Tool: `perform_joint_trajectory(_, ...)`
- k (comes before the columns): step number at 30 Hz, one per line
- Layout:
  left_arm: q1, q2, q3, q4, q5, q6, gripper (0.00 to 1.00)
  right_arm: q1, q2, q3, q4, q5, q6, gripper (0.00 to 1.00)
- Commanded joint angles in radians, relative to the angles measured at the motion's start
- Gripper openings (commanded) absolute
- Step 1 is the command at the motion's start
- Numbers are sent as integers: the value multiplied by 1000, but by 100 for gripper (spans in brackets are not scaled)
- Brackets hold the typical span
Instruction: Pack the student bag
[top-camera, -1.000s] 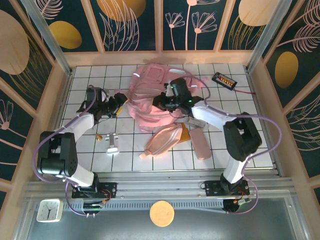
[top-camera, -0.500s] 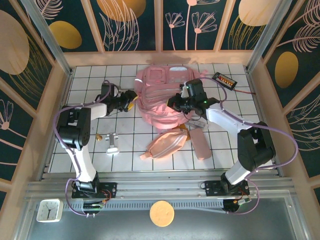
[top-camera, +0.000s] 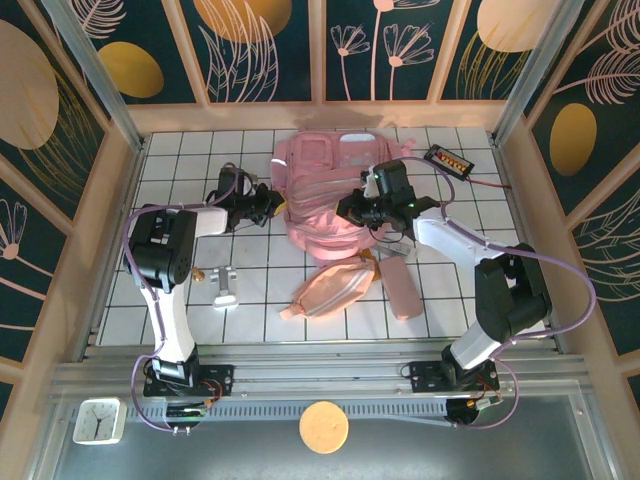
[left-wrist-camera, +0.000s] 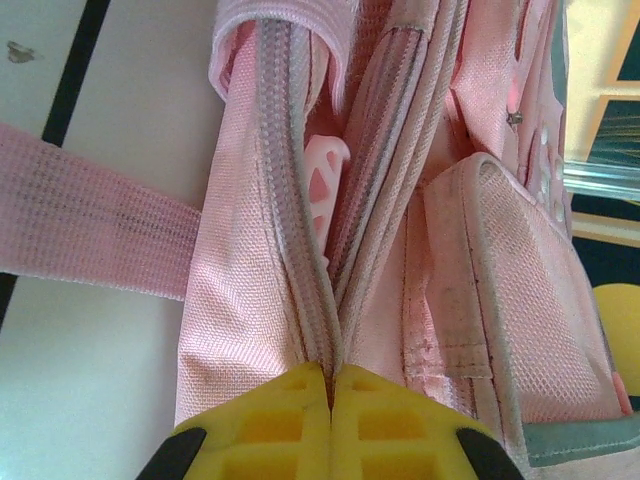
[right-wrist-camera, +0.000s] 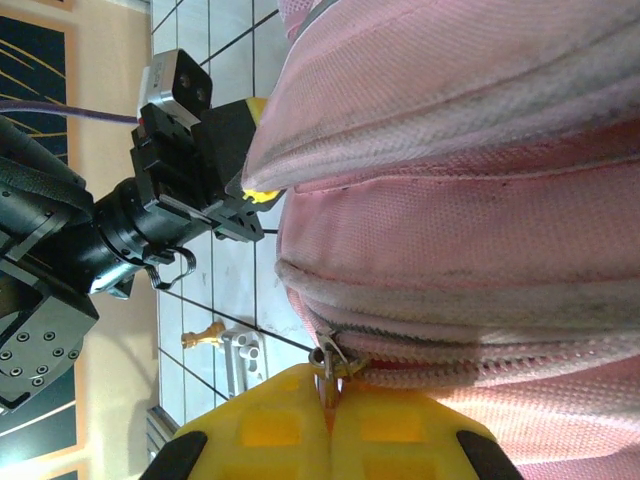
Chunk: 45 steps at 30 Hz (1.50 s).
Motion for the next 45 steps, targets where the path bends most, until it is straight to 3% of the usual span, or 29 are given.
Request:
perform_joint_trajectory(1,-31,9,23,98,-18,-58,0,37,-31,-1,3,-72,-1,0)
perform_joint_trajectory(12,-66,-19,12,142,-2,-89,0,181,185,145,-43,-134,-25,0)
perform_joint_trajectory(16,-65,-48,-3,97,-8,-48,0,185,261,228,-77,-130,-9,18)
perform_joint_trajectory(21,-63,-87,-28,59,-28,-16,0,145,155,178,-134,-78,21,52)
perform_joint_trajectory(25,-58,-108,-23,15,-37,12,0,81,20,103,-237,-41,25,54)
perform_joint_trajectory(26,-57,-117,-17,-9,-42,32,4,67,-15,88,-277,-28,26,54)
perform_joint_trajectory(30,-57,-173,32,-176,-85,167,41,-26,-124,37,-399,24,27,59)
perform_joint_trajectory(32,-56,-206,53,-260,-112,245,50,-75,-148,6,-441,34,15,59)
perform_joint_trajectory(38,-63,-280,101,-439,-155,430,55,-179,-95,-18,-462,114,-111,60)
perform_joint_trajectory(45,-78,-340,84,-528,-172,528,56,-250,29,41,-453,177,-229,59)
